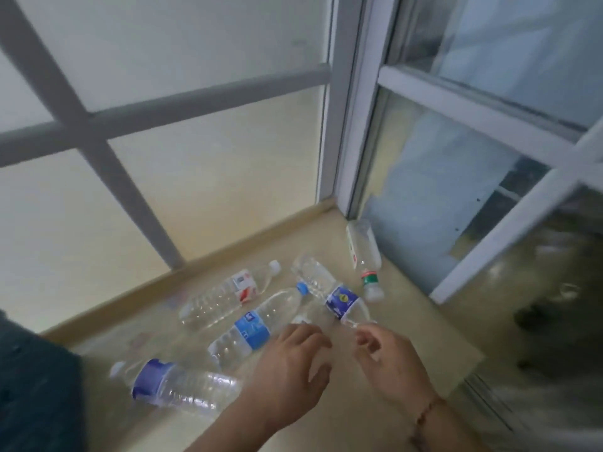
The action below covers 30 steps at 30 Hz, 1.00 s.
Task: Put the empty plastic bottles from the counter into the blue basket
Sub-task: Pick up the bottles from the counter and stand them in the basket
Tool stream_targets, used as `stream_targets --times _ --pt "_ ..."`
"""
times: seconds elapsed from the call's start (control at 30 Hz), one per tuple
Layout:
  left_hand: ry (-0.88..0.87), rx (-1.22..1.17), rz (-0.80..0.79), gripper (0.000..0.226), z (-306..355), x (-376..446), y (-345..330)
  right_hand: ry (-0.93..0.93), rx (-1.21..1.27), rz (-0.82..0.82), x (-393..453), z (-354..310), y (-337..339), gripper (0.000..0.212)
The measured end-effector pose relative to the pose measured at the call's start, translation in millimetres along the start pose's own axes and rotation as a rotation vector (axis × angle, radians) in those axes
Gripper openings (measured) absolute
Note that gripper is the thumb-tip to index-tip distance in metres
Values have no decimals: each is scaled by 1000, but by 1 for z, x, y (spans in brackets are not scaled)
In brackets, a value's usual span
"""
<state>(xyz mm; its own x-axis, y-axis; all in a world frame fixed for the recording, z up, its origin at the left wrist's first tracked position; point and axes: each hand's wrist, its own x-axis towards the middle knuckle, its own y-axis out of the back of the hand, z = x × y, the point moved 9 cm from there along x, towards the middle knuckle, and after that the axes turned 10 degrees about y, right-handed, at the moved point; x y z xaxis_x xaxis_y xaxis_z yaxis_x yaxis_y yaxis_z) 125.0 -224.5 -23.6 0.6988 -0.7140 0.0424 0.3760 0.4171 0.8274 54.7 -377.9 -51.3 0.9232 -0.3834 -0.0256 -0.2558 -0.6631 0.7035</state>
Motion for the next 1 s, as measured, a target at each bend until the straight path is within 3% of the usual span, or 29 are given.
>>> stream_targets --times 0.13,0.2,0.27,0.33,0.4,0.57,0.67,0.8,1.0 --pt "10 150 -30 37 11 41 -35 -165 -49 173 28 52 27 18" --pt "49 247 -20 38 9 63 -48 -225 -47 148 49 71 28 28" --pt "137 327 -9 38 -1 77 -57 -263 -46 -6 62 86 12 48" --pt "216 370 -31 38 -12 81 -64 -247 -27 -130 64 91 -7 70" --pt "228 390 -23 38 -19 81 -68 -176 -55 -181 62 88 -19 78" --pt "206 379 -4 43 -22 81 -67 -32 41 -124 60 82 -26 47" --pt "223 291 32 50 -18 82 -57 91 163 -1 57 68 -15 46" --pt "247 56 132 58 -19 87 -37 259 133 373 73 3 39 45" --pt "360 -372 287 78 -20 88 -1 597 -17 484 84 -125 85 33"
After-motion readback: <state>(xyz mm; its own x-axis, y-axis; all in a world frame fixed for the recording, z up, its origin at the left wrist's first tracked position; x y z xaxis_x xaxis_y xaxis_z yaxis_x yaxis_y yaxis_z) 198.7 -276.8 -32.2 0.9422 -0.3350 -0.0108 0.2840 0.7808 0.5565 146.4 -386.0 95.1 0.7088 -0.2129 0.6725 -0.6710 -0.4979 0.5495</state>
